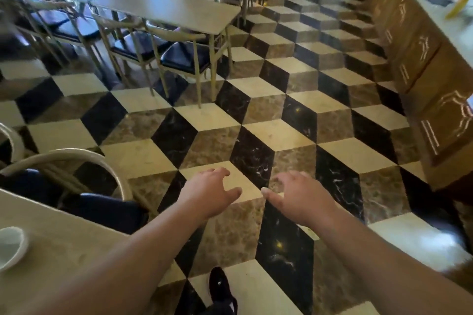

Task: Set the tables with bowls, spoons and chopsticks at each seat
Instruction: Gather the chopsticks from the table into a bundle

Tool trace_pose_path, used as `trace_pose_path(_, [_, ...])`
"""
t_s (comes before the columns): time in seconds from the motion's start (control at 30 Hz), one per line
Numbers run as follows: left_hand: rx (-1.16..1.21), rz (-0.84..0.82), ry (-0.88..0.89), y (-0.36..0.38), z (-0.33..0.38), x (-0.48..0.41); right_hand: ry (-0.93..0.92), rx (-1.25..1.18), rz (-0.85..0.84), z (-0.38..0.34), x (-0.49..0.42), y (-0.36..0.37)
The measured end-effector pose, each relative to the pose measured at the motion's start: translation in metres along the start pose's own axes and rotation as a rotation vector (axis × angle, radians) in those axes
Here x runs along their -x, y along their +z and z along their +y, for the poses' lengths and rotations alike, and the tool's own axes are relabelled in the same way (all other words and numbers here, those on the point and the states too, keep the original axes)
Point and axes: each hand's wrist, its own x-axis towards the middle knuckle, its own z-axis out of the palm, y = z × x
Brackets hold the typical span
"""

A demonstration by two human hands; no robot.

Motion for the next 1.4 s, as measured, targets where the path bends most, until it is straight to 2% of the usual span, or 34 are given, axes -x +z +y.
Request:
trace_pose_path(0.13, [0.029, 0.005, -0.023, -0.045, -0.009, -0.076, -0.018, 0.021, 0.006, -0.017, -0.083, -0.044])
trace_pose_path(0.4, [0.118, 0.113, -0.131, -0.134, -0.063, -0.186, -0.2, 0.02, 0.018, -0.087, -0.239, -0.104])
trace_pose_path(0.57, [0.149, 0.202, -0.317, -0.174, -0.123, -0.252, -0.365, 0.004, 0.018, -0.147, -0.354, -0.13])
trace_pose_path(0.77, [0.216, 0.268, -0.556, -0.226, -0.174, -0.314, -0.572, 0.037, -0.099, -0.222, -0.492, -0.158])
trace_pose_path(0.93, [0.265, 0.387, -0.726, -0.271, -0.211, -0.34, -0.743, 0.129, -0.149, -0.311, -0.574, -0.181])
trace_pose_path(1.07, [0.343, 0.419, -0.871, -0.286, -0.257, -0.343, -0.874, 0.188, -0.2, -0.395, -0.604, -0.189])
trace_pose_path(1.23, [0.473, 0.469, -1.023, -0.292, -0.346, -0.356, -1.042, 0.242, -0.268, -0.505, -0.631, -0.183])
trace_pose_path(1.4, [0.555, 0.504, -1.064, -0.314, -0.446, -0.389, -1.1, 0.325, -0.264, -0.619, -0.668, -0.166])
